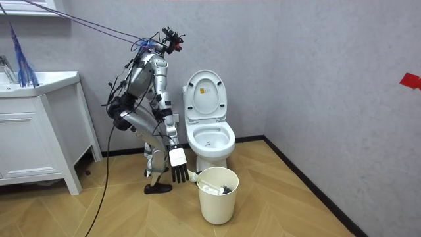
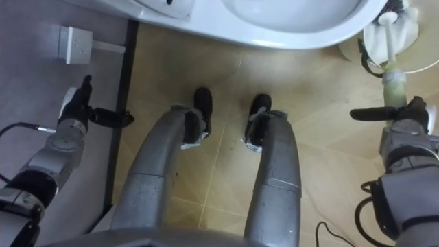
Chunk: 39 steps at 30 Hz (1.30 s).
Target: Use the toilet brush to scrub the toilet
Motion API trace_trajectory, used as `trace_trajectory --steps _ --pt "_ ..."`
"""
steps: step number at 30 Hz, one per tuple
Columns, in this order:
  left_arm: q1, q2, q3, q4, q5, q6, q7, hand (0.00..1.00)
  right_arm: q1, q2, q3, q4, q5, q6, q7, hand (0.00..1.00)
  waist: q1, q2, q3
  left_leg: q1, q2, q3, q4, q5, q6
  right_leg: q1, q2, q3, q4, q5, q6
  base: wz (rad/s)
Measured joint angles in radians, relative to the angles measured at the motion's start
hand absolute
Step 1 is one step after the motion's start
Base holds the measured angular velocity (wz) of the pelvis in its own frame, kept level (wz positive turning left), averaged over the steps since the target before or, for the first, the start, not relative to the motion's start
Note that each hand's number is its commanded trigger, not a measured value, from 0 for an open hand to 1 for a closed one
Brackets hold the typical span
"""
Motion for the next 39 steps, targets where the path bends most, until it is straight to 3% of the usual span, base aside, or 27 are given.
trace_trajectory --steps 15,22,29,33,39 --pt "0.001 0.007 -0.011 -0.003 -0.016 0.001 0.0 0.0 0.0 -0.007 0.009 0.0 0.02 0.001 0.01 0.0 0.0 -0.004 0.0024 -0.006 0.001 -0.005 0.011 -0.008 -0.005 -0.006 -0.001 0.001 0.014 -0.013 -0.004 0.01" --pt "0.004 0.008 -0.012 -0.045 -0.02 0.003 0.0 0.0 -0.002 -0.008 0.009 -0.007 0.136 0.001 0.011 0.0 -0.003 -0.004 0.0024 -0.01 0.001 -0.005 0.02 -0.011 -0.004 -0.007 0.001 0.001 0.016 -0.012 -0.004 0.0" --pt "0.019 0.034 -0.034 -0.093 -0.02 0.006 0.05 0.0 -0.043 -0.011 0.008 -0.005 0.299 0.021 0.012 0.0 -0.012 -0.004 0.0023 -0.011 0.002 0.002 0.032 -0.014 -0.002 -0.007 0.002 0.002 0.027 -0.013 -0.003 0.0" --pt "0.039 0.039 -0.034 -0.112 -0.019 0.009 0.065 0.0 -0.051 -0.012 0.008 -0.006 0.346 0.022 0.029 0.0 -0.014 -0.008 0.0013 -0.012 0.004 0.001 0.035 -0.014 -0.002 -0.007 0.002 0.001 0.027 -0.013 -0.004 0.0" --pt "0.063 0.075 -0.035 -0.119 -0.041 0.022 0.066 0.0 -0.061 -0.012 0.01 -0.007 0.366 0.024 0.077 0.0 -0.03 -0.02 0.0015 -0.013 0.012 0.0 0.049 -0.018 0.0 -0.007 0.001 0.002 0.036 -0.013 -0.004 -0.01"
